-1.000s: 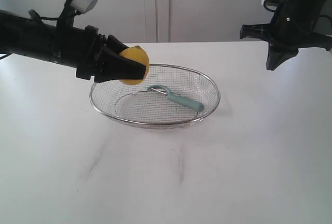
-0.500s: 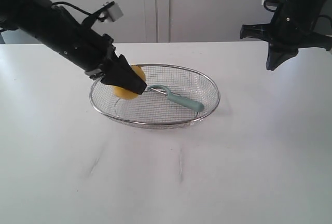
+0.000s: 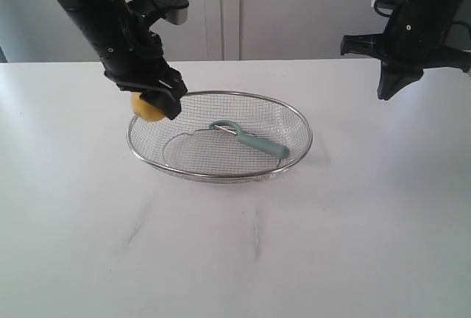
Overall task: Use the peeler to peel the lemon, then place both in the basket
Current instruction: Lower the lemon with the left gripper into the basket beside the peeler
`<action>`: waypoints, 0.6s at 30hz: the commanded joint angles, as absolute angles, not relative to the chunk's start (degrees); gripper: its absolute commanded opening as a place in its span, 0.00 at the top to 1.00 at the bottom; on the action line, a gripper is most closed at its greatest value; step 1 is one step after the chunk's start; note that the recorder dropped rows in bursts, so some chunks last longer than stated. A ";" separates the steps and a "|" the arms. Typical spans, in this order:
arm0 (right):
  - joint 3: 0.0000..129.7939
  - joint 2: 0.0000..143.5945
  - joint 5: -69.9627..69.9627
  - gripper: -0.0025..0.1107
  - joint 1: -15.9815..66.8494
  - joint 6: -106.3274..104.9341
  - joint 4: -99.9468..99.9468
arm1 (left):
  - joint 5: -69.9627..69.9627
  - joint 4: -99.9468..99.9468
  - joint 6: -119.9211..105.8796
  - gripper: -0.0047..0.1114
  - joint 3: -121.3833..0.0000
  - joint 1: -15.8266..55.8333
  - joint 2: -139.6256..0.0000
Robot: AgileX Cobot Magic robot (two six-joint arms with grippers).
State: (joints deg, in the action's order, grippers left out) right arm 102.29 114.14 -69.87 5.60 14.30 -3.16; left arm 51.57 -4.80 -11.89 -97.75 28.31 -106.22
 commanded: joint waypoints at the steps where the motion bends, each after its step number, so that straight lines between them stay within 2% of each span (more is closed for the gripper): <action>1: 102.78 113.63 -69.96 0.98 5.17 14.36 -2.78 | 54.55 3.63 -6.03 0.96 -100.09 29.26 -107.18; 14: 102.78 113.63 -69.96 0.98 5.17 14.36 -2.78 | 52.70 -1.96 -9.12 0.96 -100.09 28.99 -111.21; 18: 102.78 113.63 -69.96 0.98 5.17 14.36 -2.78 | 50.91 -13.26 -13.09 0.96 -100.09 25.74 -112.65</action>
